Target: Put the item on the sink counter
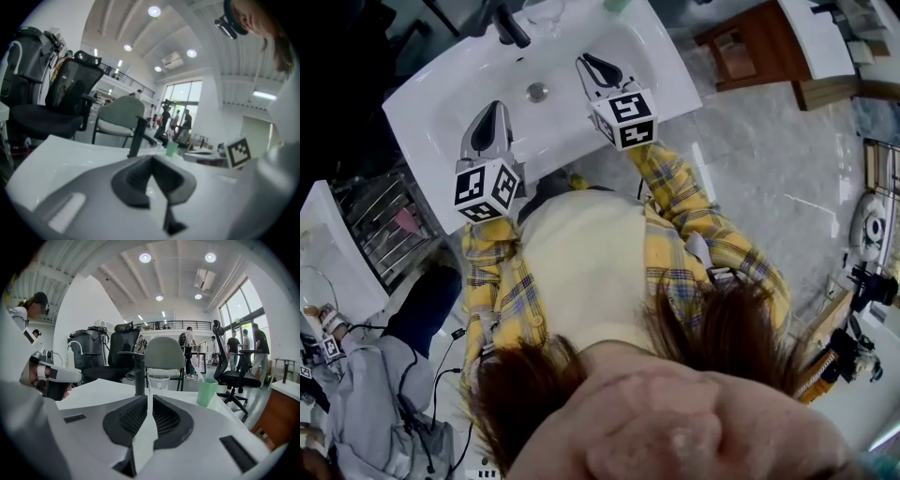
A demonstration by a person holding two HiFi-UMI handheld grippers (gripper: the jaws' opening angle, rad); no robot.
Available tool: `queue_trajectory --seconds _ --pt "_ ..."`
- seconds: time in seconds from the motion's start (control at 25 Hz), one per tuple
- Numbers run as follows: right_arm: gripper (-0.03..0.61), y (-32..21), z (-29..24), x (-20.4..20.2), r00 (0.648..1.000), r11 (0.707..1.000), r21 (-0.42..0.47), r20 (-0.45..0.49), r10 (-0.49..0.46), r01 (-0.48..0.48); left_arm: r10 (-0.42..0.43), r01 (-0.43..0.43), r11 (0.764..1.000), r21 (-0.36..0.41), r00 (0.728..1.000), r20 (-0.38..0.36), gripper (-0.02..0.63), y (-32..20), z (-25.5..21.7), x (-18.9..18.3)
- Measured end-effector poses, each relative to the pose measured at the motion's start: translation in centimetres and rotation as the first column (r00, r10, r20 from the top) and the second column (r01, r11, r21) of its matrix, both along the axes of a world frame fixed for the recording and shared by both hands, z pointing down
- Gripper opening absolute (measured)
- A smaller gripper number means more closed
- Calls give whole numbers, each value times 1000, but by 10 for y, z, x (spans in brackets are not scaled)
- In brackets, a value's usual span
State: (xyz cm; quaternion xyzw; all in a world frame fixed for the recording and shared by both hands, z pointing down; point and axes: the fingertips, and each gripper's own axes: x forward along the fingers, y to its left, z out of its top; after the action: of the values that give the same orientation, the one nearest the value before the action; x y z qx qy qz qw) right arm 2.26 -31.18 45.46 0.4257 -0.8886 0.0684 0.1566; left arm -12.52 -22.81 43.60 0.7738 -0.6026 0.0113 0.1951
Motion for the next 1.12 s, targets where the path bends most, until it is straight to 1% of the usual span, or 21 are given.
queue_trajectory --seconds 0.2,0.52,0.76,1.12 --pt "37 12 -3 5 1000 1000 -14 25 4 -4 5 -5 1000 2 1000 7 5 4 -1 4" --pt "17 24 -7 4 999 1000 -19 43 -2 3 -1 1 1000 3 1000 16 5 8 1 3" --pt "12 32 -5 -1 998 999 -51 68 -9 13 -4 4 1000 6 1000 20 5 7 2 0" --pt "12 52 -9 10 997 997 -72 71 -6 11 -2 2 1000 5 1000 29 5 15 -3 7"
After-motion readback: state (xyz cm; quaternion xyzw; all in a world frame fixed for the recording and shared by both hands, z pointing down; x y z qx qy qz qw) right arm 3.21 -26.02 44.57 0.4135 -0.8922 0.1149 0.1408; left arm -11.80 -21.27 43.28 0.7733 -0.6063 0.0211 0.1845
